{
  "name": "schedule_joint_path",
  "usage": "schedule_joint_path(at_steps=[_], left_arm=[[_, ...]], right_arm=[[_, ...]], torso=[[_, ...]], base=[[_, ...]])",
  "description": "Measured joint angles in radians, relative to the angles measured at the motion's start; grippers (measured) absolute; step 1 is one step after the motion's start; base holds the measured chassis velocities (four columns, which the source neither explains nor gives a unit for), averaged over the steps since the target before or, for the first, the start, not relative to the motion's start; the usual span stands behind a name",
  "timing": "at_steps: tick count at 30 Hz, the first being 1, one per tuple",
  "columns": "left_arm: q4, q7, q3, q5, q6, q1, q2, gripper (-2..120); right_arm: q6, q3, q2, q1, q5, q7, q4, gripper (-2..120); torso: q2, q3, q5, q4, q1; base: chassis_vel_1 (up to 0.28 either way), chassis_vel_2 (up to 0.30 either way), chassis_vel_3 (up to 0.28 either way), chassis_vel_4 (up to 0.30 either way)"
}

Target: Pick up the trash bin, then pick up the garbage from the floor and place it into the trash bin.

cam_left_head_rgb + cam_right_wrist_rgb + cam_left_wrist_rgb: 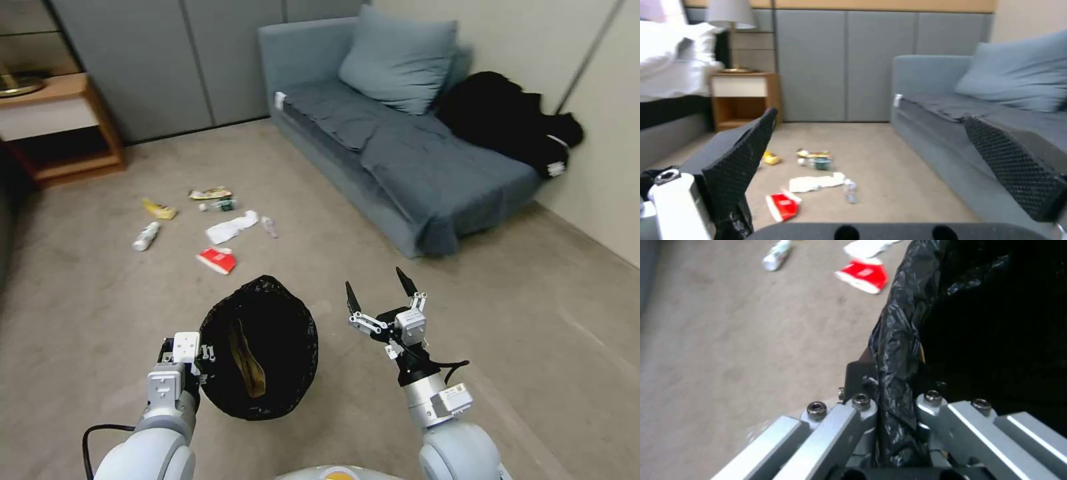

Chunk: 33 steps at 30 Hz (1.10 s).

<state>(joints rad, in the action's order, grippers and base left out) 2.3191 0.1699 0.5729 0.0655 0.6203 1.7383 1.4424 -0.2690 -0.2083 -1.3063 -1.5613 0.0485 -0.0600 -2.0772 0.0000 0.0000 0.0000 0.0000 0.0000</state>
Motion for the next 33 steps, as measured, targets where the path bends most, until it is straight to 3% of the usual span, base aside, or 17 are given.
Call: schedule_joint_path(at_steps=[10, 33], left_arm=[[-0.002, 0.005, -0.005, -0.002, -0.002, 0.003, 0.001, 3], [0.004, 0.008, 0.005, 0.003, -0.003, -0.005, 0.003, 3]], right_arm=[[0.001, 0.002, -0.002, -0.003, -0.002, 0.002, -0.007, 100], [-0.004, -0.008, -0.005, -0.013, -0.008, 0.006, 0.01, 99]], torso=[[0.0, 0.0, -0.0001, 0.0004, 0.0], [0.0, 0.0, -0.0001, -0.0001, 0.0]], base=[[0.096, 0.105, 0.11, 0.097], [0.002, 0.001, 0.001, 0.001]])
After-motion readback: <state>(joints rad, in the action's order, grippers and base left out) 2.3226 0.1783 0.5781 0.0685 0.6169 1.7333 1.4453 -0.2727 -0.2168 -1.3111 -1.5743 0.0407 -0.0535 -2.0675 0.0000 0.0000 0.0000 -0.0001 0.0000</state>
